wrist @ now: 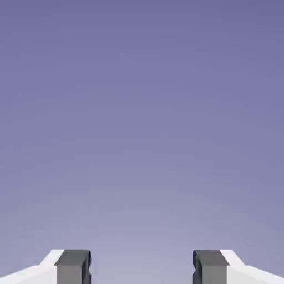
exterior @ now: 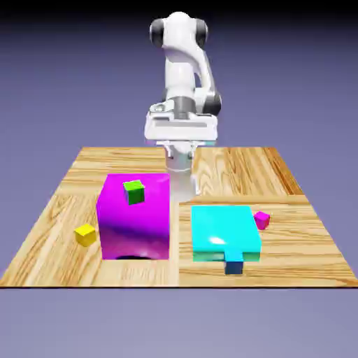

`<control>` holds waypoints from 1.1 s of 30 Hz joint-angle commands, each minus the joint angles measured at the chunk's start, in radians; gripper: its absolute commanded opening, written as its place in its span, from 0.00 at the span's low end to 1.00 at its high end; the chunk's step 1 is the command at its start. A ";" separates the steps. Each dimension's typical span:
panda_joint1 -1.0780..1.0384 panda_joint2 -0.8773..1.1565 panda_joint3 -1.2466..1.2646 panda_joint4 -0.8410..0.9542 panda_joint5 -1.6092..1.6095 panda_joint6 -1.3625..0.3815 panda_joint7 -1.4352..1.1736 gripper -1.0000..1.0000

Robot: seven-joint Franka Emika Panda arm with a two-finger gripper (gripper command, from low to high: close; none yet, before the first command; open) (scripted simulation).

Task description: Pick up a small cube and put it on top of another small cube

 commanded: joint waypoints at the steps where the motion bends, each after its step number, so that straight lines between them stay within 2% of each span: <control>1: -0.010 -0.007 0.036 0.006 0.001 -0.013 0.038 0.50; 33: -0.324 -0.233 1.196 0.206 0.040 -0.414 1.245 0.50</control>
